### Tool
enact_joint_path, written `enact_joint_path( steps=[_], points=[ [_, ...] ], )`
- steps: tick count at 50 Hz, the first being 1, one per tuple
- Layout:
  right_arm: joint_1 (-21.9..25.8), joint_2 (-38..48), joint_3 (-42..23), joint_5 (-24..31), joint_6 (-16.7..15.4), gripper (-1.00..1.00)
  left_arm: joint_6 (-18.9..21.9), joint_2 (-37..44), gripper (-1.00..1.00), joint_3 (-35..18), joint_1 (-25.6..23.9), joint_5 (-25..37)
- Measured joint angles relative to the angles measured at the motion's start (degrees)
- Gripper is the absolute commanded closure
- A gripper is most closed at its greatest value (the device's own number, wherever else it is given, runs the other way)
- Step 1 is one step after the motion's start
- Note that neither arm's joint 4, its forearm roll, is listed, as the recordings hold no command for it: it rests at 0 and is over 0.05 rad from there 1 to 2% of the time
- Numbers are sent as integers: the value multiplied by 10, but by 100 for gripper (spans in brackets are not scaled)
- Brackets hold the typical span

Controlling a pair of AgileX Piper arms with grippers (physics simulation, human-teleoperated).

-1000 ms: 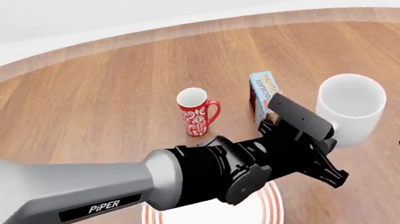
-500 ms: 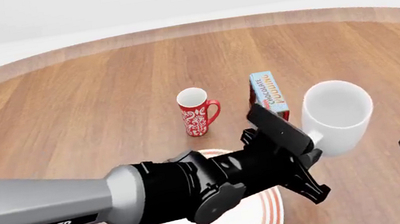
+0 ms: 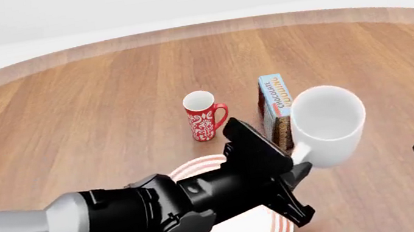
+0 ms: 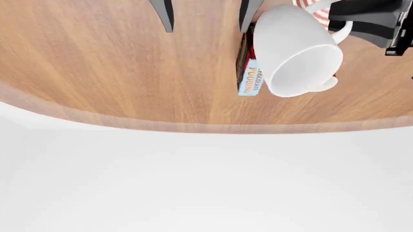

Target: Pick up the white mug and put it on the plate, and put the chocolate pudding to the right of the plate.

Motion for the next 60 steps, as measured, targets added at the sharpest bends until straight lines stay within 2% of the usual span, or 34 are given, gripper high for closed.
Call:
enact_joint_path(
  steps=[24, 60],
  points=[
    [0, 0, 0, 0, 0, -100, -1, -86, 100, 95, 35, -29],
    [0, 0, 0, 0, 0, -100, 1, -179, 100, 191, 92, -14]
  ],
)
